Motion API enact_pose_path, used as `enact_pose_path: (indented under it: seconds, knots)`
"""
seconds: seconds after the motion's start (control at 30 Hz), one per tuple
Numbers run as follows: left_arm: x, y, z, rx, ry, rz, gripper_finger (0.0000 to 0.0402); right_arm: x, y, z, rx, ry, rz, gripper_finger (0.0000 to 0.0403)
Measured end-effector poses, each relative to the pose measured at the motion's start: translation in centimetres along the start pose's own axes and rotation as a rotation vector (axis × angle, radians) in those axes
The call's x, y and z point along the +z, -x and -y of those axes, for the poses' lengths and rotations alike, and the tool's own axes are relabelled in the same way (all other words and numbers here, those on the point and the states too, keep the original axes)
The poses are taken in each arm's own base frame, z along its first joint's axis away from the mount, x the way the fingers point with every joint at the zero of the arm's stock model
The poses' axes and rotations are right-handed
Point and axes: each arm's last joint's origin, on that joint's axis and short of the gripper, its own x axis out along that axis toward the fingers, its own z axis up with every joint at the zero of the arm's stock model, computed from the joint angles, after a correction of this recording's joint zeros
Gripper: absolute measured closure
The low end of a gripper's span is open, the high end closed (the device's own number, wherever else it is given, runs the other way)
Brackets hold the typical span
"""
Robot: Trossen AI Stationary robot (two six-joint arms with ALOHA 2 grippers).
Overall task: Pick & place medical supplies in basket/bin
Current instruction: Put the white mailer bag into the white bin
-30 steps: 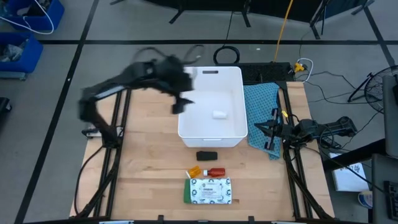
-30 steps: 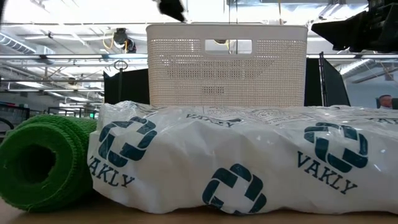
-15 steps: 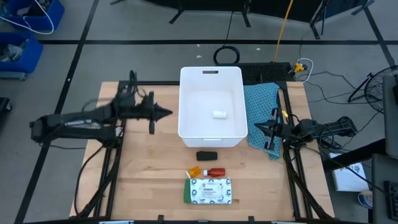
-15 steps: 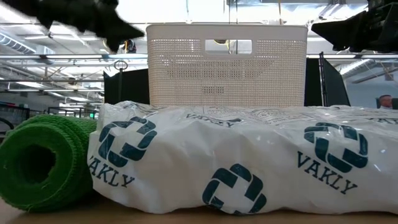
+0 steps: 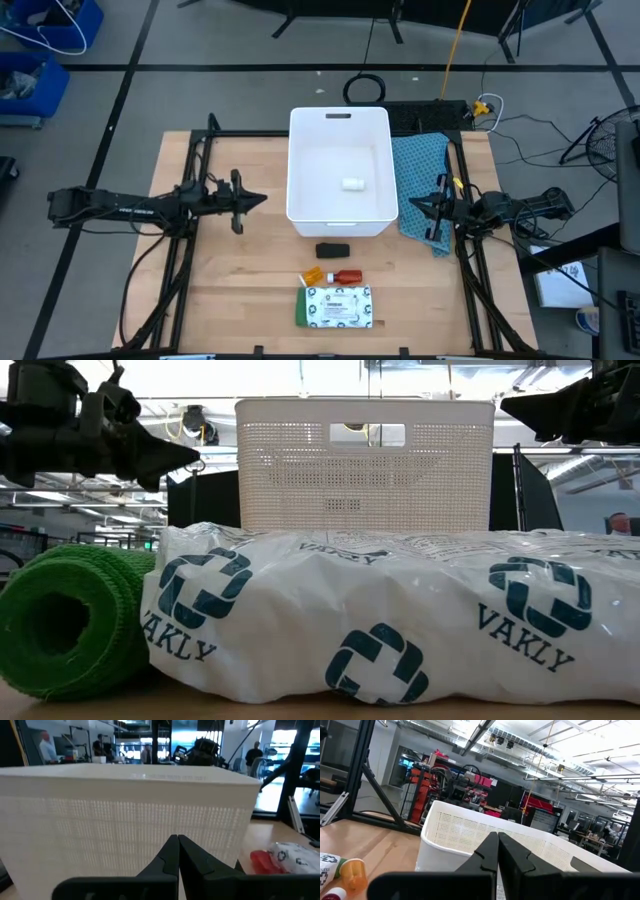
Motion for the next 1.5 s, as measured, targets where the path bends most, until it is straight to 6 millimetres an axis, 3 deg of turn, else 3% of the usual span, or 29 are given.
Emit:
enact_pose_path:
  seconds: [0.37, 0.53, 0.7, 0.97, 1.13, 1.27, 1.5]
  knots:
    - [0.1, 0.0, 0.0, 0.001, 0.000, 0.009, 0.0376, 0.6, 0.0, 0.3, -0.017, -0.090, 0.065, 0.0403]
    - [0.1, 0.0, 0.0, 0.001, 0.000, 0.011, 0.0381, 0.7, -0.3, -0.2, 0.094, -0.080, 0.047, 0.0403]
    - [0.2, 0.0, 0.0, 0.001, 0.000, 0.016, 0.0397, 4.6, -2.6, -0.1, 0.162, -0.109, 0.008, 0.0403]
    - [0.5, 0.0, -0.1, 0.021, -0.072, 0.044, 0.0377, 10.7, -9.6, -4.7, 0.255, 0.037, -0.261, 0.0403]
    - [0.5, 0.0, -0.2, 0.076, -0.078, 0.046, 0.0365, 12.6, -11.9, -8.7, 0.322, -0.035, -0.366, 0.0387]
    - [0.5, 0.0, -0.3, 0.106, -0.092, 0.050, 0.0365, 12.1, -12.1, -11.6, 0.315, -0.154, -0.429, 0.0345]
    - [0.9, 0.0, -0.3, 0.107, -0.090, 0.088, 0.0364, 9.6, -11.0, -16.0, 0.210, -0.307, -0.555, 0.0235]
